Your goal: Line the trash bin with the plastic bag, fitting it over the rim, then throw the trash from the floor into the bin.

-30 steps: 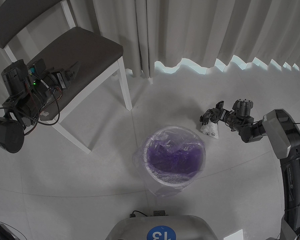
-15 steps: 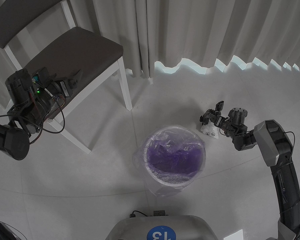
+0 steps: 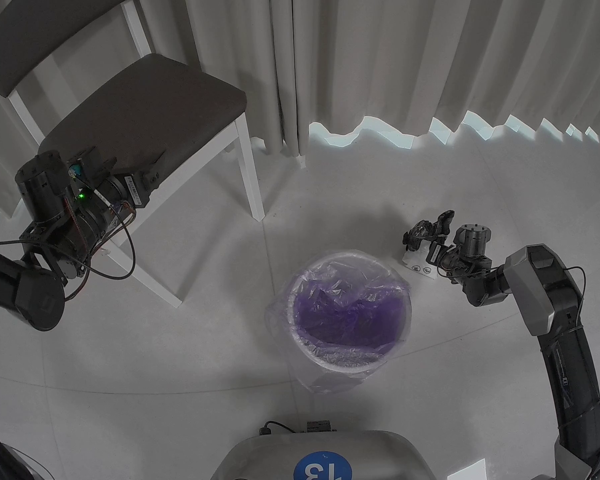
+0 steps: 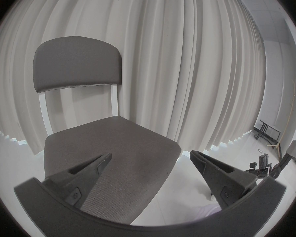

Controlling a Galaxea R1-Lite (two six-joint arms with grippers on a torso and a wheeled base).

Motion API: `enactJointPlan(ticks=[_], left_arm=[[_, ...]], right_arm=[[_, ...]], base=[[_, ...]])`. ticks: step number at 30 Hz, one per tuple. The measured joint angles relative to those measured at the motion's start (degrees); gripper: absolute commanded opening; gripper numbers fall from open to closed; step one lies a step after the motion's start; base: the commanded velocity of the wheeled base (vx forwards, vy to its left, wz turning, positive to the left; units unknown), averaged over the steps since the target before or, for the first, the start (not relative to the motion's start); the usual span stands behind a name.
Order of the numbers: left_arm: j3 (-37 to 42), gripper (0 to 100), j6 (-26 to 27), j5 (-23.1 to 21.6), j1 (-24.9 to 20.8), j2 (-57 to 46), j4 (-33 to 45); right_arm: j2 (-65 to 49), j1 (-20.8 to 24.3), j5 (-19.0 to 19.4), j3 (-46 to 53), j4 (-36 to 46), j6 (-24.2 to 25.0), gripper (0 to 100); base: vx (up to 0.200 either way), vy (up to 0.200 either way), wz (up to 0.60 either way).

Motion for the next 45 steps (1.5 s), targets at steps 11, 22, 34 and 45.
enactJointPlan(ticks=[11, 22, 34, 45], left_arm=[[1.55, 100, 1.01, 0.00, -0.50, -0.91, -0.09], [4.44, 100, 2.16, 0.11, -1.94, -2.40, -0.57], [9.29, 100, 3.33, 1.56, -3.23, -3.94, -5.41], [15.30, 100, 2.86, 2.06, -4.12, -3.75, -11.41]], right_arm=[[-7.52, 0.11, 0.60, 9.16, -0.33, 0.17, 0], [-25.42, 1.02, 3.18, 25.64, -4.33, 0.15, 0], [-42.53, 4.46, 3.73, 39.86, -11.80, 0.04, 0], [-58.41, 12.00, 5.80, 55.65, -17.16, -0.24, 0]], base=[[0.000, 0.000, 0.00], [0.000, 0.000, 0.00], [0.000, 0.000, 0.00], [0.000, 0.000, 0.00]])
